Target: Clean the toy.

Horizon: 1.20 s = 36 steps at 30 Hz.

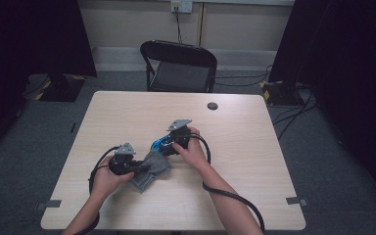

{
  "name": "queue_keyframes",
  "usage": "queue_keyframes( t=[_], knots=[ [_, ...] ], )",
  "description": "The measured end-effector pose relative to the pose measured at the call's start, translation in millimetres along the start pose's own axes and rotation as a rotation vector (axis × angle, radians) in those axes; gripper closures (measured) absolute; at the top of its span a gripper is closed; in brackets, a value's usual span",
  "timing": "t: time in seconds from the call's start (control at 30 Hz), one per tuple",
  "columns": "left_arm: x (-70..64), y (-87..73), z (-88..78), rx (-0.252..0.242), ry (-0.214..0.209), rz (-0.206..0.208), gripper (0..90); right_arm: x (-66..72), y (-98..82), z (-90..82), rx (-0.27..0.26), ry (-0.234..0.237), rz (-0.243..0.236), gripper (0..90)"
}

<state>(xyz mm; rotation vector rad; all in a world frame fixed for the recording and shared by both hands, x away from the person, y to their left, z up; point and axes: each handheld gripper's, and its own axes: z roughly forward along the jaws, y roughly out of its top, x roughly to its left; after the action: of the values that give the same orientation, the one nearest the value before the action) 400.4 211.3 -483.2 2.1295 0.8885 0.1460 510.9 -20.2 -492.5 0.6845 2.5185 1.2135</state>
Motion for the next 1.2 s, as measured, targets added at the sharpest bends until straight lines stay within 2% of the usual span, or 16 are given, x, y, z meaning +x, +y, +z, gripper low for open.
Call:
queue_keyframes(
  t=[0.1, 0.33, 0.4, 0.43, 0.53, 0.6, 0.67, 0.7, 0.73, 0.8, 0.87, 0.9, 0.97, 1.1, 1.17, 1.2],
  knots=[
    [0.3, 0.1, 1.7, 0.005, 0.003, -0.002, 73.0, 1.0, 4.1, -1.4, 0.036, -0.012, -0.015, 11.8],
    [5.4, -0.8, 0.1, 0.000, 0.009, -0.025, 73.0, 0.5, 4.4, -2.5, 0.045, -0.010, -0.020, 11.7],
    [6.0, -1.3, -0.9, 0.000, -0.013, -0.038, 73.3, -0.3, 4.0, -2.3, 0.041, -0.007, -0.017, 11.6],
    [3.6, -0.3, -1.3, -0.004, -0.055, -0.043, 73.4, -0.6, 3.9, -2.2, 0.041, -0.005, -0.016, 11.5],
    [-7.8, 4.8, 3.0, 0.009, -0.119, 0.016, 73.4, -0.2, 4.7, -1.1, 0.044, 0.002, -0.011, 11.5],
    [-13.4, 6.7, 11.4, 0.038, -0.138, 0.038, 73.2, 0.5, 4.2, 0.4, 0.035, 0.013, -0.002, 11.4],
    [-11.8, 6.3, 16.7, 0.064, -0.103, 0.033, 73.1, 1.4, 4.2, 0.7, 0.034, 0.010, 0.001, 11.3],
    [-7.8, 6.3, 17.5, 0.053, -0.100, -0.002, 73.0, 1.6, 4.2, 0.7, 0.033, 0.010, 0.002, 11.3],
    [-5.4, 6.6, 17.2, 0.048, -0.087, -0.014, 73.0, 1.4, 3.9, 0.6, 0.032, 0.011, 0.001, 11.3],
    [0.4, 7.1, 14.6, 0.045, -0.038, -0.026, 73.1, 1.2, 3.7, 0.6, 0.030, 0.010, 0.000, 11.3],
    [6.5, 7.3, 11.6, 0.043, -0.005, -0.045, 73.1, 1.0, 3.3, 0.5, 0.027, 0.011, 0.000, 11.3],
    [6.5, 7.3, 11.6, 0.043, -0.005, -0.045, 73.1, 1.0, 3.3, 0.5, 0.027, 0.011, 0.000, 11.3],
    [14.0, 7.2, 9.6, 0.032, 0.034, -0.068, 73.3, 0.9, 1.9, 0.4, 0.017, 0.011, 0.003, 11.3],
    [21.5, 8.9, 7.4, 0.029, 0.077, -0.068, 73.5, 1.4, 1.1, 0.2, 0.012, 0.009, 0.005, 11.3],
    [23.1, 8.9, 7.1, 0.025, 0.086, -0.071, 73.6, 1.4, 0.9, 0.2, 0.010, 0.008, 0.005, 11.3],
    [27.5, 8.6, 5.2, 0.025, 0.104, -0.075, 73.6, 1.3, 1.0, 0.1, 0.011, 0.008, 0.005, 11.3]
  ],
)
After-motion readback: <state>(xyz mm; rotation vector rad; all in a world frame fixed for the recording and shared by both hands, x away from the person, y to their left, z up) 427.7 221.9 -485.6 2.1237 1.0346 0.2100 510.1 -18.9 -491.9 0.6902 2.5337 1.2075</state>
